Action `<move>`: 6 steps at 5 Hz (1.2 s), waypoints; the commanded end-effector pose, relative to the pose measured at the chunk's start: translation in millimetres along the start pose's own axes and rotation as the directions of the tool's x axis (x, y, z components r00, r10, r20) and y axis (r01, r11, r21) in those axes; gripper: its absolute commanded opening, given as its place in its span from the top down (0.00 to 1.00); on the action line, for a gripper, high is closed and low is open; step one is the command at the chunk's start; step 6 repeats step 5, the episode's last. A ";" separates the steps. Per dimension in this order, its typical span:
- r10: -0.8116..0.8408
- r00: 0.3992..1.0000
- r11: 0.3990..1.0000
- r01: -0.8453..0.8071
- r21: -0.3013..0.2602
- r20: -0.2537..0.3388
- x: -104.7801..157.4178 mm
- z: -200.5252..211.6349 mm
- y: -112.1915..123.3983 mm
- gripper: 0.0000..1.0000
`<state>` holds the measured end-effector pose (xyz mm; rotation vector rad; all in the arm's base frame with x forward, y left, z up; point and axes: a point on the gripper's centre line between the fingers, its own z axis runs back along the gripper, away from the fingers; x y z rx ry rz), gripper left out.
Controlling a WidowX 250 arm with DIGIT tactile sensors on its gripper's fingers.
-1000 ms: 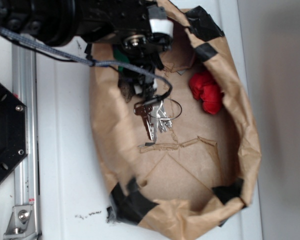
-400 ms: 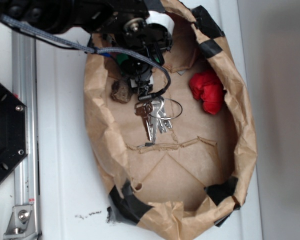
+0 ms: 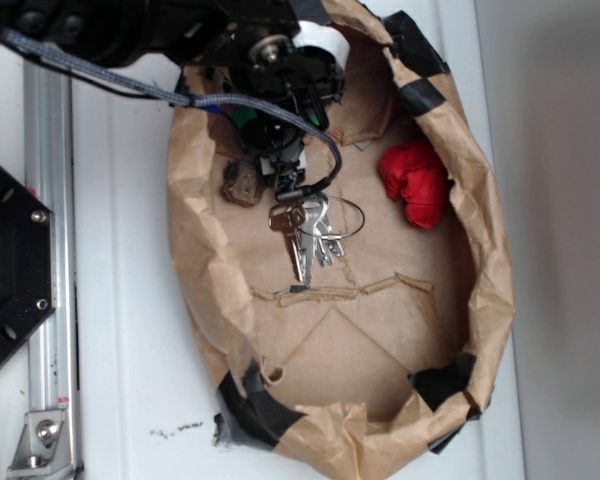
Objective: Grab the green block.
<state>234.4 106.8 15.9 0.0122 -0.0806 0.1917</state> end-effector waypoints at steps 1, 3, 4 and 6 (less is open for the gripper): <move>-0.065 0.994 0.997 0.069 -0.039 0.089 19.7 74.6 -28.1 1.00; -0.099 0.985 0.989 0.112 -0.092 0.139 37.4 175.6 -79.1 1.00; -0.102 0.983 0.991 0.113 -0.068 0.152 33.2 184.1 -95.0 1.00; -0.074 0.982 0.989 0.095 -0.110 0.174 26.5 184.4 -86.2 1.00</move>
